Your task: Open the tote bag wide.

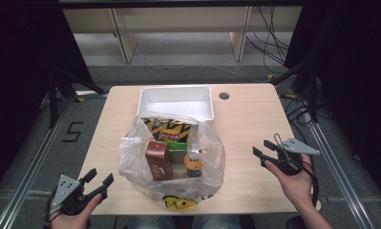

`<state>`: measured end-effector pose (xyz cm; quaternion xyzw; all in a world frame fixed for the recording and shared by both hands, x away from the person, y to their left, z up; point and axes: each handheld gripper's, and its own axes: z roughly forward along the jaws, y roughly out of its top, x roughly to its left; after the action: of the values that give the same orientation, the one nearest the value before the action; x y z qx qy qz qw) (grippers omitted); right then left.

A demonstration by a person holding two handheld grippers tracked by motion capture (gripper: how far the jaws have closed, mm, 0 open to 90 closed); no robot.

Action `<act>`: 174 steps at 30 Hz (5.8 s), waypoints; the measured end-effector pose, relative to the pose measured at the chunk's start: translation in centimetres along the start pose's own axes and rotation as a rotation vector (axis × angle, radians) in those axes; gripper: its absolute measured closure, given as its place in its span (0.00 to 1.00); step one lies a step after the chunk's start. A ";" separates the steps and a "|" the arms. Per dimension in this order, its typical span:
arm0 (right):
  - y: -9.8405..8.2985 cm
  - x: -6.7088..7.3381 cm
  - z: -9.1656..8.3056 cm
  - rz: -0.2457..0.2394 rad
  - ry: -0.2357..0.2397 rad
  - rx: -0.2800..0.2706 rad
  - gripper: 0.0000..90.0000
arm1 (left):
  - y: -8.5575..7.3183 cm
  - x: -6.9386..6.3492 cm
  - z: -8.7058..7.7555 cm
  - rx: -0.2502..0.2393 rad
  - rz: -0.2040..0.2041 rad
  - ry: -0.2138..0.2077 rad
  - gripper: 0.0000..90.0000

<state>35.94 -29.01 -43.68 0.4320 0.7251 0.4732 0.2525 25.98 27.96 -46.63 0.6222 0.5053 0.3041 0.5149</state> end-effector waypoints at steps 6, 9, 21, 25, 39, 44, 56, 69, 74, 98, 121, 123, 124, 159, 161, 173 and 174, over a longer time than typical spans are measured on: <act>0.0 0.2 0.0 0.021 0.010 0.008 0.52 | 0.1 -0.1 -0.1 -0.007 -0.005 -0.001 0.37; 0.2 0.3 0.0 0.019 0.042 -0.028 0.53 | 0.2 -0.2 -0.2 -0.019 -0.004 -0.006 0.37; 1.3 2.2 0.0 -0.099 0.088 -0.004 0.55 | 2.6 -2.6 -1.1 -0.060 0.035 -0.169 0.37; 2.3 2.8 0.0 -0.131 0.114 -0.040 0.56 | 3.8 -3.1 -1.3 -0.076 0.029 -0.187 0.36; 6.7 6.2 -0.4 -0.099 0.254 -0.119 0.59 | 9.8 -6.2 -1.8 -0.140 0.128 -0.303 0.31; 8.1 7.3 -0.2 -0.153 0.262 -0.140 0.55 | 10.5 -6.8 -0.2 -0.075 0.156 -0.296 0.30; 9.8 9.9 0.8 -0.217 0.351 -0.109 0.46 | 10.7 -7.4 3.3 0.016 0.150 -0.244 0.35; 8.8 9.3 2.4 -0.313 0.305 -0.010 0.79 | 9.8 -5.9 4.3 0.014 0.078 -0.200 0.56; 8.5 8.7 2.9 -0.302 0.277 0.001 0.91 | 9.1 -5.2 5.1 0.053 0.102 -0.207 0.77; 5.7 7.6 5.7 -0.295 0.189 0.114 0.95 | 5.6 -3.3 9.2 0.147 0.100 -0.219 0.87; 2.4 6.1 8.3 -0.317 0.168 0.264 1.00 | 1.7 -2.8 11.3 0.275 0.040 -0.171 0.90; 2.1 6.2 8.4 -0.313 0.172 0.276 1.00 | 1.5 -2.7 11.3 0.285 0.036 -0.170 0.90; 2.0 6.1 8.5 -0.317 0.179 0.281 1.00 | 1.4 -2.7 11.3 0.289 0.023 -0.164 0.90; 1.0 5.3 9.1 -0.310 0.133 0.329 1.00 | 0.1 -1.8 11.7 0.336 -0.017 -0.124 0.95; 0.9 5.3 9.0 -0.299 0.133 0.334 1.00 | 0.0 -1.7 11.7 0.327 -0.017 -0.127 0.95; 1.1 4.9 8.6 -0.266 0.157 0.325 0.99 | 0.6 -2.1 10.9 0.280 0.006 -0.114 0.86; 1.2 4.7 8.5 -0.256 0.172 0.307 0.96 | 0.7 -2.2 10.6 0.270 0.015 -0.102 0.82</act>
<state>40.65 -20.69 -45.97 0.3280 0.8563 0.3565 0.1792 35.09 22.37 -48.66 0.7043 0.5102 0.2049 0.4491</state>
